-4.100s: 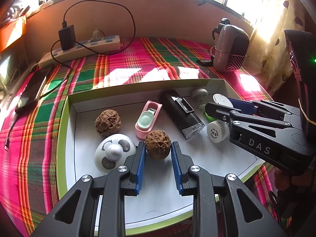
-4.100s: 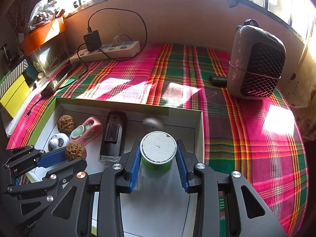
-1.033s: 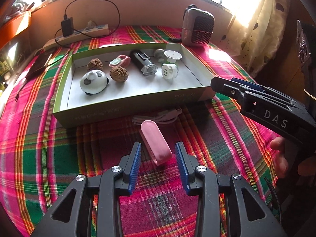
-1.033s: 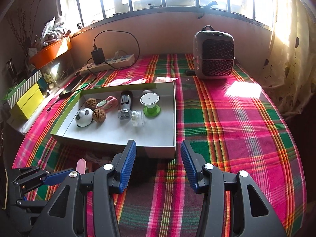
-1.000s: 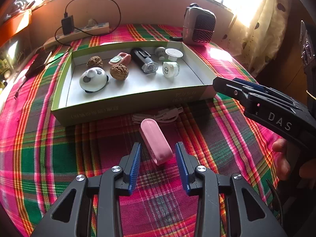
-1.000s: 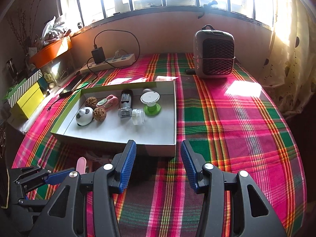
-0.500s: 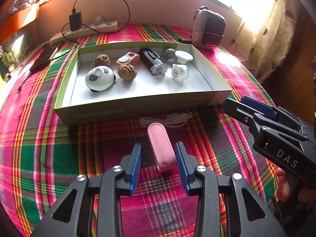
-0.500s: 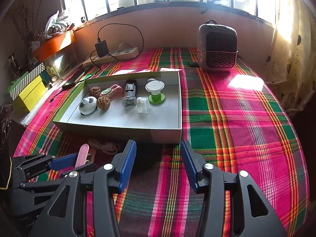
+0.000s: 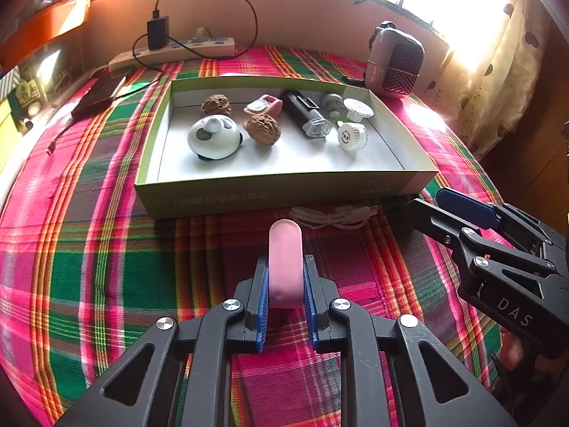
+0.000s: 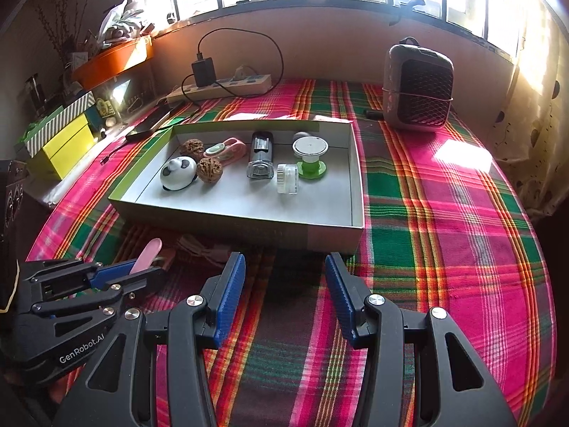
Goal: Organize objects
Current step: 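Move the right gripper to the white USB cable and close on it while the left holds the pink case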
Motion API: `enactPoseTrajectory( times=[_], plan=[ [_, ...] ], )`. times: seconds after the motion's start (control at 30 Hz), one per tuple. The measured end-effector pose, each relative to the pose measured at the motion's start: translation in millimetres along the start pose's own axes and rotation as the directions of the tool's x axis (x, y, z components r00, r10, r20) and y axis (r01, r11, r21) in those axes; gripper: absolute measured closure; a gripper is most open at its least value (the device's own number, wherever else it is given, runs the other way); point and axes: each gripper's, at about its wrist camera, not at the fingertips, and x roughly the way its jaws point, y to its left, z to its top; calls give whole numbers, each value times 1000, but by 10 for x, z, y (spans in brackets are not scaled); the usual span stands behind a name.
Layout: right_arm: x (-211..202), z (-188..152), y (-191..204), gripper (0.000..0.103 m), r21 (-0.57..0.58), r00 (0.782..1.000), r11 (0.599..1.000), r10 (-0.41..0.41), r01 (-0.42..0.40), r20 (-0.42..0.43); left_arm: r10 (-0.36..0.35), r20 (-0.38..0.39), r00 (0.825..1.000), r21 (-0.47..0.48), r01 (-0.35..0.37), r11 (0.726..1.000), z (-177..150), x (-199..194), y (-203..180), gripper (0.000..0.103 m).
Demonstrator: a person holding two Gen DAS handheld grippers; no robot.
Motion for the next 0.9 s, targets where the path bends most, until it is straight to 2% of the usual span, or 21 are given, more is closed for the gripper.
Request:
enactPoseTrajectory(
  times=[0.2, 0.37, 0.63, 0.9],
  plan=[
    [121, 8, 214, 55, -83, 996, 993, 85, -88, -39, 28, 11, 1000, -39, -28, 999, -48, -86, 251, 87],
    [235, 26, 347, 55, -131, 993, 985, 107, -113, -58, 51, 19, 999, -76, -49, 996, -87, -156, 478, 87],
    [310, 29, 490, 55, -180, 985, 971, 144, -160, -96, 28, 29, 999, -87, -25, 996, -84, -163, 619, 87],
    [256, -52, 722, 55, -225, 964, 941, 223, -251, -144, 1, 29, 1000, -72, 1, 997, -69, -161, 665, 87]
  ],
)
